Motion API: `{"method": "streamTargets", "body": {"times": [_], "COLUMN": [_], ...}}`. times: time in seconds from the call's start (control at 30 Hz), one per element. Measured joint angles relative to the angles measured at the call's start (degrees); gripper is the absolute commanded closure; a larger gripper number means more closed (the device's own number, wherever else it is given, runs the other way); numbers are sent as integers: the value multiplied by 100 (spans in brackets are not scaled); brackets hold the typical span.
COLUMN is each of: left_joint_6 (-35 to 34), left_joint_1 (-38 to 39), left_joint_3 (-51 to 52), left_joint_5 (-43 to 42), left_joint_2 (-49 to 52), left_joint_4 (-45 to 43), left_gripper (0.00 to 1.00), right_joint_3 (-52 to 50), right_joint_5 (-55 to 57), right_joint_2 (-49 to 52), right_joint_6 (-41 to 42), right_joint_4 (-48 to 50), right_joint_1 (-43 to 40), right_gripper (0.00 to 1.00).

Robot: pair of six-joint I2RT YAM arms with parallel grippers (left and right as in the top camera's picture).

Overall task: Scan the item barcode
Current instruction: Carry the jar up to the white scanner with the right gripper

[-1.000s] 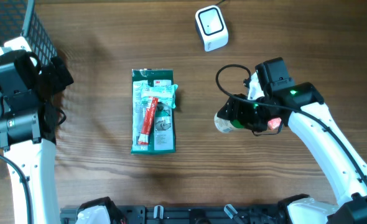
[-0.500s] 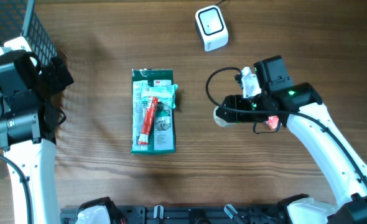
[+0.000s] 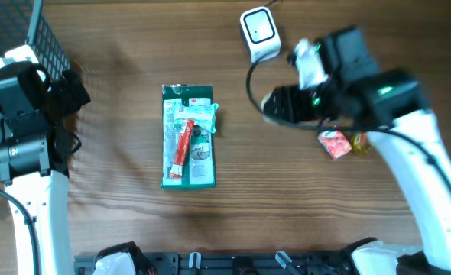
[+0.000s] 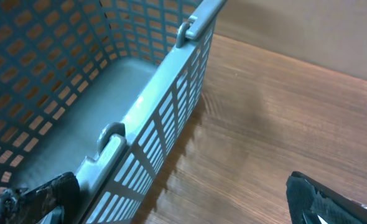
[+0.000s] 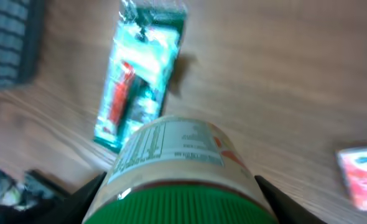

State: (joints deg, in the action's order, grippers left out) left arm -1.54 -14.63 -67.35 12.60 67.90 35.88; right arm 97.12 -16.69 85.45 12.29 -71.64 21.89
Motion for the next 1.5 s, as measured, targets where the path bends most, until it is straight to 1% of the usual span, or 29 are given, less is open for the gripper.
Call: {"method": "streamTargets", "body": {"times": [0.03,0.1,0.17,0.27,0.4,0.43,0.5,0.6,0.7,0.8,1.0,1.1,1.3,1.5], "left_joint_6": [2,-2,0,-2,0,0,0,0,-2,0,0,0,0,0], "left_joint_1": [0,0,0,0,0,0,0,0,0,0,0,0,0,0], "left_joint_3": [0,-2,-2,-2,0,0,0,-2,-2,-2,-2,-2,-2,-2], "left_joint_5": [4,0,2,2,0,4,4,0,2,2,4,2,2,2], "left_joint_2": [2,2,2,2,2,2,2,2,2,2,2,2,2,2], "left_joint_4": [2,-2,0,0,0,0,0,0,-2,0,0,0,0,0], "left_gripper": [0,0,0,0,0,0,0,0,0,0,0,0,0,0], "right_joint_3": [734,1663,2076,2090,2076,2072,2031,2031,2031,2033,2033,2033,2033,2035], "right_joint_5": [61,229,380,496,745,874,1226,1475,1836,2022,2708,2590,2218,1751], "right_joint_2": [131,363,662,1320,2343,2559,3095,3331,3611,3934,4629,4802,5077,5386], "right_joint_6": [0,0,-4,-2,-7,-4,-28,-133,-214,-140,175,168,146,-149], "right_joint_4": [-345,-809,-813,-348,831,1233,2382,3425,4247,4815,5598,6100,6026,6142], "right_joint_1": [0,0,0,0,0,0,0,0,-2,-13,-133,-299,-514,-511], "right_gripper": [96,96,96,96,96,95,95,96,96,96,96,96,96,96]}}
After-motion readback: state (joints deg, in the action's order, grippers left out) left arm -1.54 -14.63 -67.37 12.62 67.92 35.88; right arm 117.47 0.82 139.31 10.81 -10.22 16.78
